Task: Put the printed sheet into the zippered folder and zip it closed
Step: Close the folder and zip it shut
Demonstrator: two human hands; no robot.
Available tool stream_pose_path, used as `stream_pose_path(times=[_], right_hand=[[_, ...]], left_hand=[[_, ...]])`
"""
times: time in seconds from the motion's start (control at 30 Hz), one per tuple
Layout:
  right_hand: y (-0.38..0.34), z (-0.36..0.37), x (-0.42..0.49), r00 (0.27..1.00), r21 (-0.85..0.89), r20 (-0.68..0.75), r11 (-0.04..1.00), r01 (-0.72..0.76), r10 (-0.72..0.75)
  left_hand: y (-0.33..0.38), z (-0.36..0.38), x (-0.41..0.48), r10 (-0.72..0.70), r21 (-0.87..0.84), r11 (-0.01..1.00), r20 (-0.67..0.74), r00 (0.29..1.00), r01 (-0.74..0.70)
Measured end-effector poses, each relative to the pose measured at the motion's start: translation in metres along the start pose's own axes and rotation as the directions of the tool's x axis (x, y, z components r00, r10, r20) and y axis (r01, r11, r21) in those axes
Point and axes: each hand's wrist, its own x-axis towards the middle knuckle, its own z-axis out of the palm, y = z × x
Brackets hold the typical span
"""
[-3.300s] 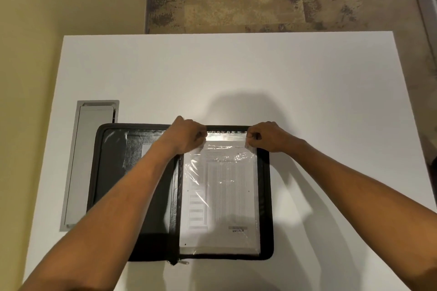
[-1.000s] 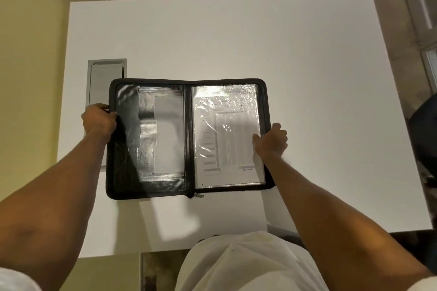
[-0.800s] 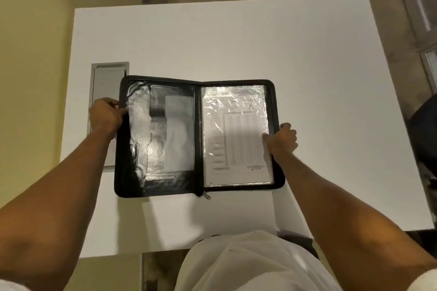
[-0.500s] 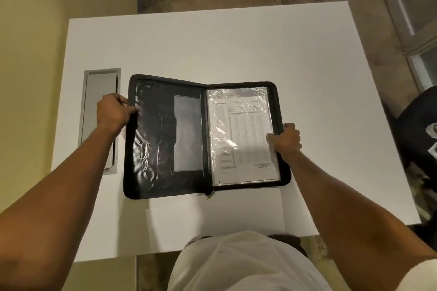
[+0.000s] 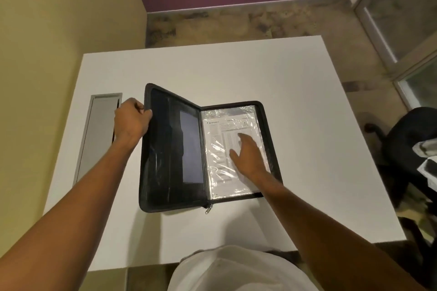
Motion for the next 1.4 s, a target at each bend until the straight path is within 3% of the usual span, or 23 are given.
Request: stream_pose_path(times=[0.1,0.27,0.53,0.73,0.93,1.17,1.4], right_hand=[[-0.047,0.016,-0.017,0.994,0.016,0.037,0.995,0.103,-0.103],[-0.097,0.012,-0.035,0.977,0.113,-0.048,0.97,0.214,-0.21],[-0.059,-0.042,-0.02,0.985,0.317,-0.156,0.941,0.122,-0.076],[0.013,-0.065,0.006,0.971,0.245,-0.193,0.965,-0.092,0.141],[0.062,-0.071,0.027,0.968,0.179,-0.088,0.959,-0.218,0.236],[0.091,-0.058,0.043,0.969,0.057,-0.072,0.971,-0.231,0.234],[0.1,-0.05,0.045,0.976,-0.262,0.025,0.944,-0.202,0.216]], left_hand=[[0.031,0.007,-0.011,0.022,-0.092,0.996,0.029,0.999,-0.019],[0.087,0.029,-0.034,0.086,-0.22,0.974,0.141,0.986,-0.053],[0.135,0.091,-0.079,0.214,-0.427,0.902,0.322,0.922,-0.06],[0.132,0.157,-0.113,0.352,-0.182,0.936,0.546,0.761,-0.302],[0.109,0.215,-0.137,0.215,0.078,0.922,0.709,0.671,-0.378],[0.103,0.259,-0.151,0.131,0.205,0.906,0.695,0.707,-0.37],[0.1,0.28,-0.161,0.087,0.274,0.889,0.687,0.722,-0.367]])
